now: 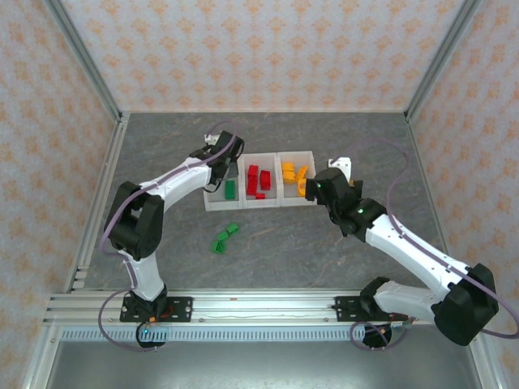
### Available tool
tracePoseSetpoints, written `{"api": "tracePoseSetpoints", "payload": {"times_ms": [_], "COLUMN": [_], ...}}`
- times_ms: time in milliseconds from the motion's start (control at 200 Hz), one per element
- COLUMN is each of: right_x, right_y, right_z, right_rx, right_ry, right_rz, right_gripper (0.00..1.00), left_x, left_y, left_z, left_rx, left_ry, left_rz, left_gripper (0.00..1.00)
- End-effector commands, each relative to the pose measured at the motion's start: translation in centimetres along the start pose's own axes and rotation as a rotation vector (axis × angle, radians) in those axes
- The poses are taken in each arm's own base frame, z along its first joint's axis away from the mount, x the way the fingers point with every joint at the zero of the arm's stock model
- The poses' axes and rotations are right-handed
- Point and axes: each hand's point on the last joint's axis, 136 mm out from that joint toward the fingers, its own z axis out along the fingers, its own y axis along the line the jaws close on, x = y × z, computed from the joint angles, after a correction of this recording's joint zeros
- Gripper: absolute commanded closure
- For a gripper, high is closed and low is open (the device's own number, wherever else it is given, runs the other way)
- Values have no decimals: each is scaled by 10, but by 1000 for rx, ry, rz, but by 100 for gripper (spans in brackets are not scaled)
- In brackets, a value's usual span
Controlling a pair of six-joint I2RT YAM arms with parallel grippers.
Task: Sort the legos into containers by color
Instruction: Place the lego in the container, then pick up the lego from the center of the table.
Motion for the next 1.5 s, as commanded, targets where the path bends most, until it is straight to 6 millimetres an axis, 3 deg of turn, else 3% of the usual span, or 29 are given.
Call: {"api": "tracePoseSetpoints", "payload": {"times_ms": [0, 95, 255, 405, 586, 886, 991, 1111, 1216, 1497], "right_x": [-4, -4, -1, 1, 2, 5, 4, 4, 4, 4], "right_y": [-5, -4, -2, 0, 2, 4, 3, 2, 0, 1], "right_z": [-2, -2, 1, 3, 5, 8, 6, 5, 5, 7], "right_rx": [24, 20, 17, 15, 8, 6, 7, 8, 15, 21], "right_ry": [-2, 0, 14, 20, 25, 45, 41, 35, 35, 39], "right_rz": [-8, -10, -18, -19, -24, -36, -31, -29, -30, -35], "right_gripper": [0, 0, 0, 0, 0, 0, 0, 0, 0, 0], "left_x": [-10, -14, -14, 2, 41, 124, 144, 155, 150, 178], "left_y": [3, 5, 13, 18, 13, -24, -35, -34, -19, -11], "left_z": [-18, -33, -59, -76, -84, -72, -69, -63, -57, -50], "left_rx": [35, 75, 120, 185, 245, 297, 314, 271, 146, 91], "left_ry": [-43, -72, -101, -88, -28, 151, 201, 222, 194, 264], "left_rz": [-40, -63, -84, -101, -38, 297, 385, 463, 505, 600], "left_gripper": [28, 15, 1, 1, 1, 1, 1, 2, 5, 15]}}
